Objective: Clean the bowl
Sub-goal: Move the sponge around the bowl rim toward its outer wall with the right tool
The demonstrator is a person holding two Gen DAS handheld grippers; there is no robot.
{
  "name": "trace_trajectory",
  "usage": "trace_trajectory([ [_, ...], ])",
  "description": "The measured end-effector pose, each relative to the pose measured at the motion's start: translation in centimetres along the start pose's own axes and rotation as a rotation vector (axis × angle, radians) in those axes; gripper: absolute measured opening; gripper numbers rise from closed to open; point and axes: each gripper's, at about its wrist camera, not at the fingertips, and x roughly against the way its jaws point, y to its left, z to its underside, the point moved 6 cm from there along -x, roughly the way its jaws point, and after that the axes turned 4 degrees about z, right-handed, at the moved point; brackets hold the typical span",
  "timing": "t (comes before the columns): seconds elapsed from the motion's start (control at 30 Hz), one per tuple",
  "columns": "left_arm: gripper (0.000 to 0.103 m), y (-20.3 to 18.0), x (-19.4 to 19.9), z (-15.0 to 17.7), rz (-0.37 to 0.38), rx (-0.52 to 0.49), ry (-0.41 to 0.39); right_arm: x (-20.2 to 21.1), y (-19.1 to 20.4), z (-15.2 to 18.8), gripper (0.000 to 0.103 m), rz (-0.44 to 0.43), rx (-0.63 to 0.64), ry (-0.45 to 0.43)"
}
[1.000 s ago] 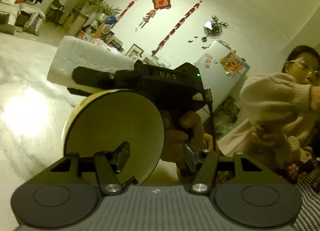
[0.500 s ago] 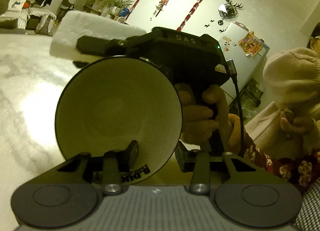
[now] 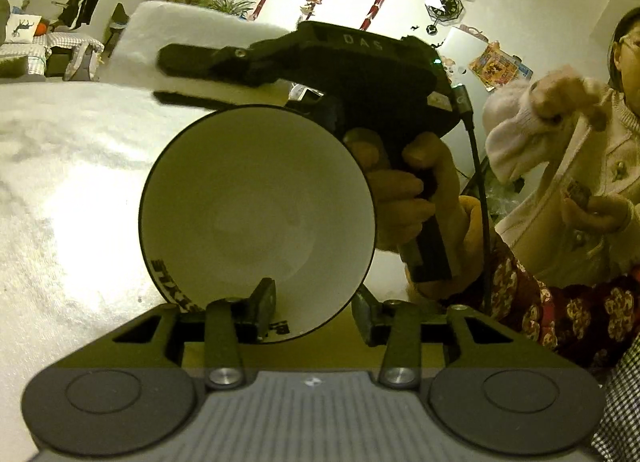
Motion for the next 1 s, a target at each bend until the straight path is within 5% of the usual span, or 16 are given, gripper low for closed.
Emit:
trace_trajectory([
  [0.1,0.044,0.3,0.1,-0.1,0.011,0.034,-0.016,1.3,0.9,-0.2,0.019,0.133,0.168,-0.056],
  [0.3,0.044,1.8,0.7,-0.5,0.062,0.101,-0.040,3.8,4.4,3.4,0.019,0.453,0.753,-0.132],
  [0.53,0.045,2.6,0.7,-1.0,0.115,0.153,-0.052,3.2,4.3,9.2,0.019,0.750,1.458,-0.103],
  [0.73,0.045,2.8,0.6,-1.2,0.133,0.172,-0.058,2.7,4.2,11.5,0.018,0.763,1.802,-0.152],
  [1.0,0.045,3.0,0.6,-1.2,0.138,0.178,-0.060,1.1,3.9,11.6,0.018,0.770,2.036,-0.217],
])
